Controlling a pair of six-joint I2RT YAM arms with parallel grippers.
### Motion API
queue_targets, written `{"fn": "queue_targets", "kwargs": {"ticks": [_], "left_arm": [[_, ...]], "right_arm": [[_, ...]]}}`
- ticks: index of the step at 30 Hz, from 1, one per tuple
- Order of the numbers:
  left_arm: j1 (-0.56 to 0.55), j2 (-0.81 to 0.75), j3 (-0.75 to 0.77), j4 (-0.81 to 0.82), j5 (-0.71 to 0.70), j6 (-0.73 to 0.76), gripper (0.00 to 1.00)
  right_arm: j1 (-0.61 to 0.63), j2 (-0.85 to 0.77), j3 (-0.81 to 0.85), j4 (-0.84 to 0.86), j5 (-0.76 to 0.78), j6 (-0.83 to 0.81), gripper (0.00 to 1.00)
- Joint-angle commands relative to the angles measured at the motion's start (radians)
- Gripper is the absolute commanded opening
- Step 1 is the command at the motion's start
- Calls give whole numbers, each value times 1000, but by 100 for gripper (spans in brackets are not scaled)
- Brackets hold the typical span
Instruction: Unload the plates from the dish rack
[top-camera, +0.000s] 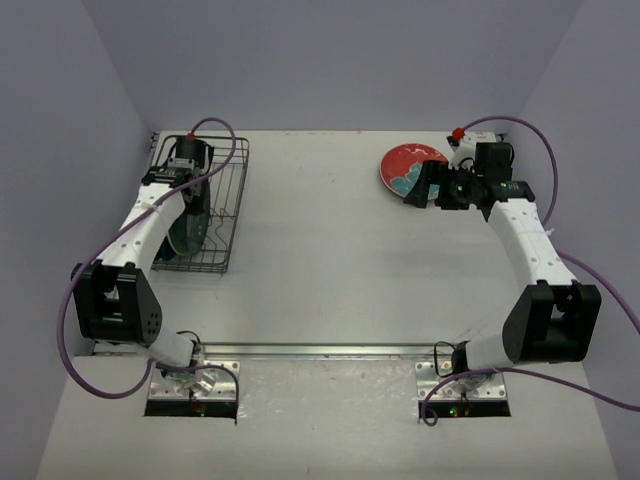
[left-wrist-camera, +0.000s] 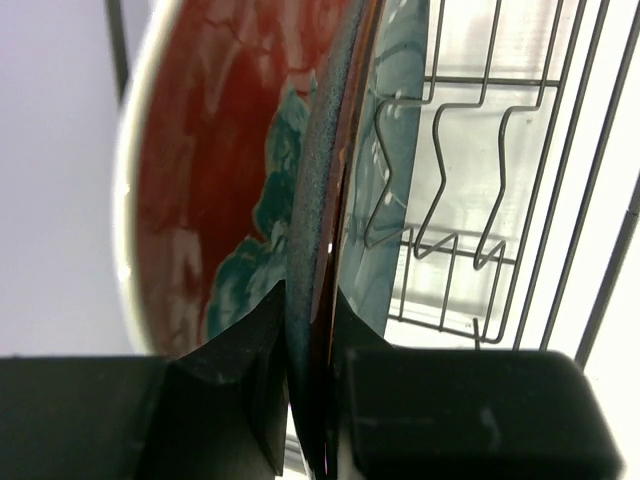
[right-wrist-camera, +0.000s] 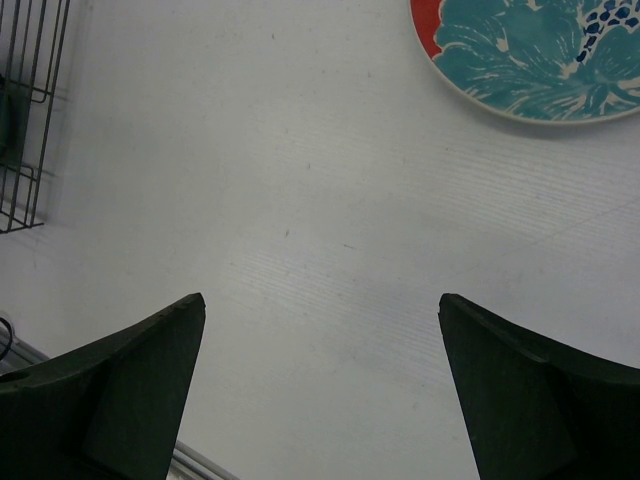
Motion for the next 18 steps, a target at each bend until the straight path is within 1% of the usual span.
{"fn": "queue_targets", "kwargs": {"ticks": [1, 4, 8, 13, 15, 17, 18], "left_arm": [[-64, -94, 149, 63, -67, 35, 0], [-100, -114, 161, 81, -129, 57, 0], [-144, -132, 181, 84, -172, 66, 0], [-205, -185, 223, 110, -212, 77, 0], [-207, -208, 258, 94, -137, 59, 0], [-206, -226, 276, 62, -23, 25, 0], [-206, -237, 279, 51, 94, 4, 0]], "right_arm": [[3, -19, 47, 19, -41, 21, 99], [4, -16, 57, 17, -47, 27, 99], [8, -11, 71, 13, -65, 36, 99], [9, -23, 73, 46, -139, 51, 99], [14, -27, 67, 76, -184, 78, 99], [18, -28, 64, 96, -215, 92, 99], [22, -26, 63, 119, -253, 111, 99]]}}
